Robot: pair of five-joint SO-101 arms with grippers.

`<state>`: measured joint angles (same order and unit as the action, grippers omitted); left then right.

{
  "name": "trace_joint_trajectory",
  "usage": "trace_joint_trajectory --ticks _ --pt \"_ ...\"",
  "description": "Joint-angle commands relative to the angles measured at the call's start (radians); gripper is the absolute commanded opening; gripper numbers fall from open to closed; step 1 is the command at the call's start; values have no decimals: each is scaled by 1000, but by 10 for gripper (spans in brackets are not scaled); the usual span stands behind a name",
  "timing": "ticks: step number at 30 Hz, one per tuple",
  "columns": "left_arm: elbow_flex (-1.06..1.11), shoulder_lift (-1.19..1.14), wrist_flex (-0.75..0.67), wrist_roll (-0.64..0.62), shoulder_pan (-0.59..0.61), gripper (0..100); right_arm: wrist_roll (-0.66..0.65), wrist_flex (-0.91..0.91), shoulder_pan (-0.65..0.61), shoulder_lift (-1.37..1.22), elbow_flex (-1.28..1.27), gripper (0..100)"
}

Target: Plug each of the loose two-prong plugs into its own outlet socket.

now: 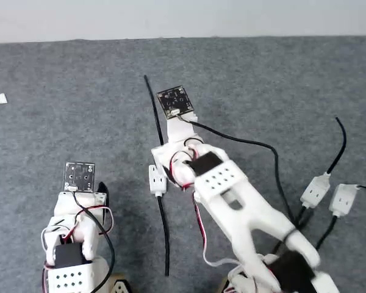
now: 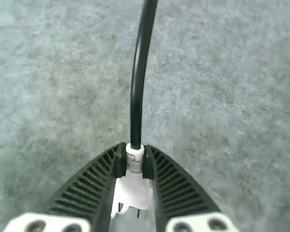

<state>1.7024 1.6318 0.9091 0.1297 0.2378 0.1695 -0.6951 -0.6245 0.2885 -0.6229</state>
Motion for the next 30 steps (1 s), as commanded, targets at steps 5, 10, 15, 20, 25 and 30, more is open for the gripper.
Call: trace_joint_trajectory --ticks 5,10,15,20,25,30 --pt "-33 -11 17 11 8 137 -68 -148 -15 245 64 8" --pt "-119 -272 -69 -32 11 138 -75 -160 -15 245 64 8" --pt "-285 -766 -252 -60 37 138 -77 -160 -15 208 64 8" --pt "-585 -1229 -160 -34 34 138 -130 -160 -68 209 52 8" --pt "-843 -1528 64 269 -37 138 -138 -159 -131 228 41 8" --pt "-920 -1605 144 419 -69 138 -140 -139 -140 236 0 8"
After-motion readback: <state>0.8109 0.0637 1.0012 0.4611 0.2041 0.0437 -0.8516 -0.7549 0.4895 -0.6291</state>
